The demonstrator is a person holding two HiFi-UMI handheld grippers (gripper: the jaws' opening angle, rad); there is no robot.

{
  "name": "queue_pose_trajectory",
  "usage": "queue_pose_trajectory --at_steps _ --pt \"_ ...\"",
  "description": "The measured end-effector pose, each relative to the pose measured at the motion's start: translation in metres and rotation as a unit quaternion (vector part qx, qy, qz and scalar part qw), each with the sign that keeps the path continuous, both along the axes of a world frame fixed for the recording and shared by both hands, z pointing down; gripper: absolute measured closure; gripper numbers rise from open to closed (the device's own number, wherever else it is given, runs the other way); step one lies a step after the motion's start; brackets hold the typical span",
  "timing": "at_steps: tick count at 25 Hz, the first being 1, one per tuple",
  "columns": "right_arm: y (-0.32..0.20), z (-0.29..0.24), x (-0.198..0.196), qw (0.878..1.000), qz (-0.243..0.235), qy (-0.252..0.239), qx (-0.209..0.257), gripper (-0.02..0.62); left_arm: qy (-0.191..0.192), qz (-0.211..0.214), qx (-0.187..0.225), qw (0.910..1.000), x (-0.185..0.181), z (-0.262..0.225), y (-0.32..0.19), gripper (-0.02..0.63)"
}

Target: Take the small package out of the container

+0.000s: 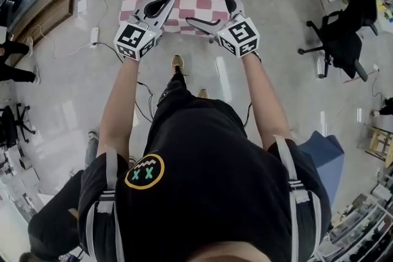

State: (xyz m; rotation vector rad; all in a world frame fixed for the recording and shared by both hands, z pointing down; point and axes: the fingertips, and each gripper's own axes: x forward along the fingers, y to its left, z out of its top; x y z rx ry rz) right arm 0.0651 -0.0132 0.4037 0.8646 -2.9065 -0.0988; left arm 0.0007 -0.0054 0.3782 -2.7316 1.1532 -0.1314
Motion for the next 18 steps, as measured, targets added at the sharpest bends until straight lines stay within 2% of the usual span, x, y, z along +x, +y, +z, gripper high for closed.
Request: queue_pose_trajectory --at_steps 8,18 --pt "-0.039 0.017 -0.008 1.0 0.016 0.018 -0.004 0.0 0.005 0.015 -0.003 0.9999 -0.011 0.013 -0.049 0.586" --pt "-0.136 0.032 -0.038 0.999 0.035 0.038 -0.015 0.0 0.009 0.037 -0.005 0.9992 -0.036 0.026 -0.145 0.586"
